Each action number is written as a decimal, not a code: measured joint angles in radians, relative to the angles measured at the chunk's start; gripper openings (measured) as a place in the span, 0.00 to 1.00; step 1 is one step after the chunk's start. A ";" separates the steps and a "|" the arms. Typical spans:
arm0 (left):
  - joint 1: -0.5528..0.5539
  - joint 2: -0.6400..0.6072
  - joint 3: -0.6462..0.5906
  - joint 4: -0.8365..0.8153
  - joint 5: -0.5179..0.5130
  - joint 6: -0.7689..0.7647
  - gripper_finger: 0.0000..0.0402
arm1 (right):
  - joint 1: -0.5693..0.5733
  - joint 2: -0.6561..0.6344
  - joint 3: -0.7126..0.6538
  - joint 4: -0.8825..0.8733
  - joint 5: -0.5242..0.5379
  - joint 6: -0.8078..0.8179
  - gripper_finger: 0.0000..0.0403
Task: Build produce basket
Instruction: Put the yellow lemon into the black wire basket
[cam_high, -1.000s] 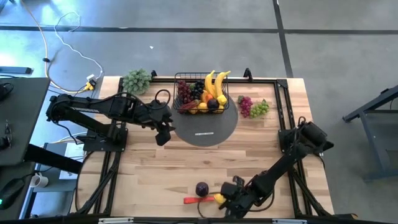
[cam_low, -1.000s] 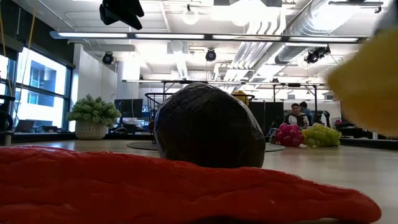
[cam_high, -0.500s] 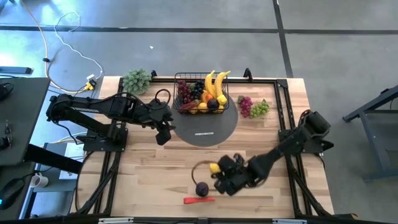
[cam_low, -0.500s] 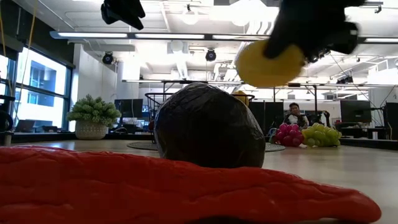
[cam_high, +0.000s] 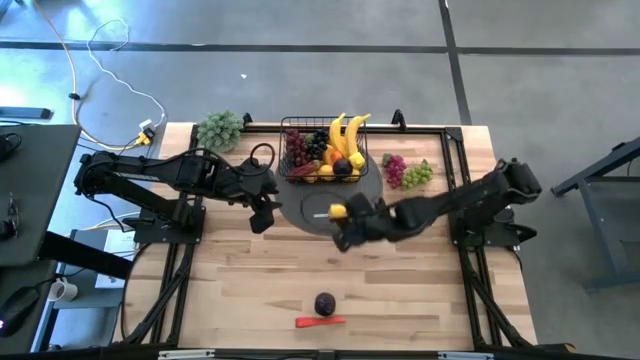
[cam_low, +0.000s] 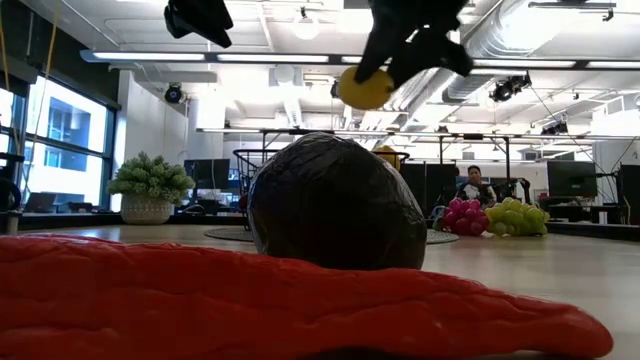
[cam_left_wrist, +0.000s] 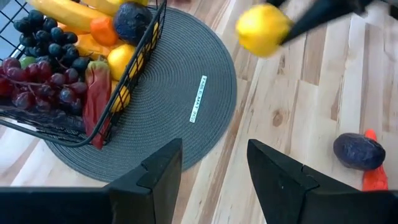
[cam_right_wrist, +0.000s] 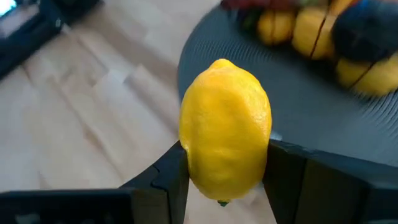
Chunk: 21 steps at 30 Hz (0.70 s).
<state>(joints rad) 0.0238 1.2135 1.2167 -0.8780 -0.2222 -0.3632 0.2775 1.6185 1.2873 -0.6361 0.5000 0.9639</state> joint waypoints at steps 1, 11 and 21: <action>0.000 0.000 0.000 0.000 0.000 0.000 0.43 | -0.024 -0.009 0.000 0.009 0.000 -0.031 0.34; 0.004 0.000 0.000 0.001 -0.077 0.027 0.43 | -0.299 -0.034 0.000 0.140 -0.191 -0.349 0.35; 0.055 0.000 0.000 0.012 -0.196 0.099 0.43 | -0.512 -0.026 0.000 0.261 -0.346 -0.582 0.35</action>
<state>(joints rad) 0.0785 1.2134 1.2169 -0.8660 -0.4182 -0.2640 -0.2342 1.5922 1.2877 -0.3750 0.1537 0.3815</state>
